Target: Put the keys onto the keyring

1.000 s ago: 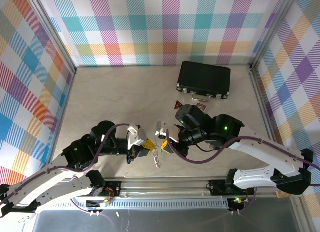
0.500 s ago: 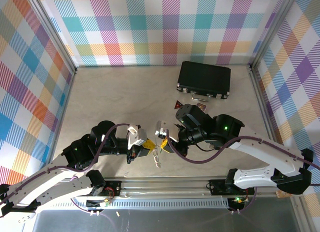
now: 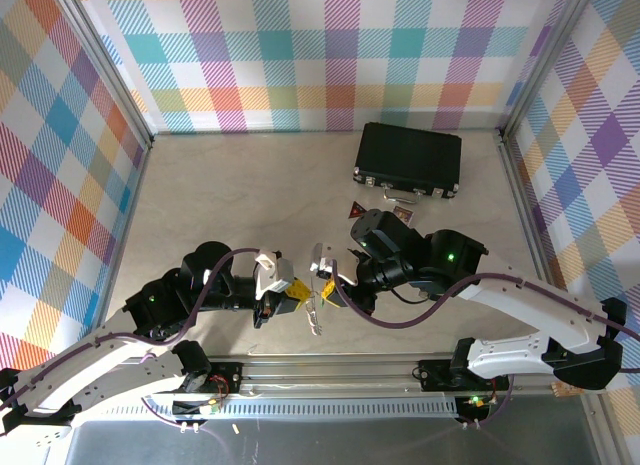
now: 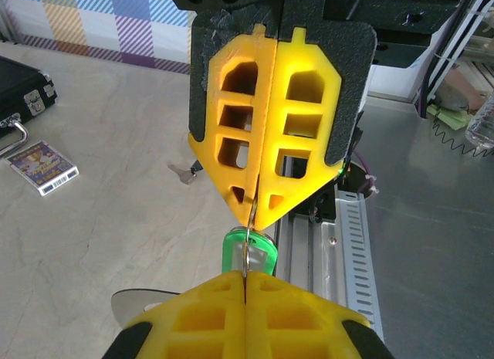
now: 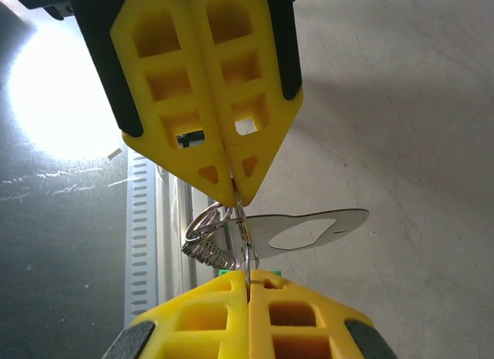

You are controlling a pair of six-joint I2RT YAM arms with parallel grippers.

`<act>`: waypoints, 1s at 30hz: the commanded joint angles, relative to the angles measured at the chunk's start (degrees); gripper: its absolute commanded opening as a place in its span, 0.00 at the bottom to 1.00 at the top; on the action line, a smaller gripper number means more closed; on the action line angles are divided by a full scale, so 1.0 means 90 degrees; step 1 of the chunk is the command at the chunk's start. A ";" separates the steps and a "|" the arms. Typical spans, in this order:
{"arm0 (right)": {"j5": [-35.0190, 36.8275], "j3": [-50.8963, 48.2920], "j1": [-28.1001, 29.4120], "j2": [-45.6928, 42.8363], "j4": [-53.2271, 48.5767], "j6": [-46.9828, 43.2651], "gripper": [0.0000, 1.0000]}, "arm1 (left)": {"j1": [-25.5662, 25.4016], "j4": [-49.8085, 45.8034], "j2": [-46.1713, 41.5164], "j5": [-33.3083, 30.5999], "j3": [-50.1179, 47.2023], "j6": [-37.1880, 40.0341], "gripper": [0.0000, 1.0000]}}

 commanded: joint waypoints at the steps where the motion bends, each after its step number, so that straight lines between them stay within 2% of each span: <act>1: -0.0106 0.0001 -0.0027 -0.0091 0.0108 -0.0177 0.00 | -0.0053 0.0156 0.0012 0.0164 0.0249 0.0122 0.00; 30: -0.0329 -0.0004 0.0001 -0.0002 0.0270 -0.0177 0.00 | -0.0053 0.0175 -0.0031 0.0163 0.0208 0.0102 0.00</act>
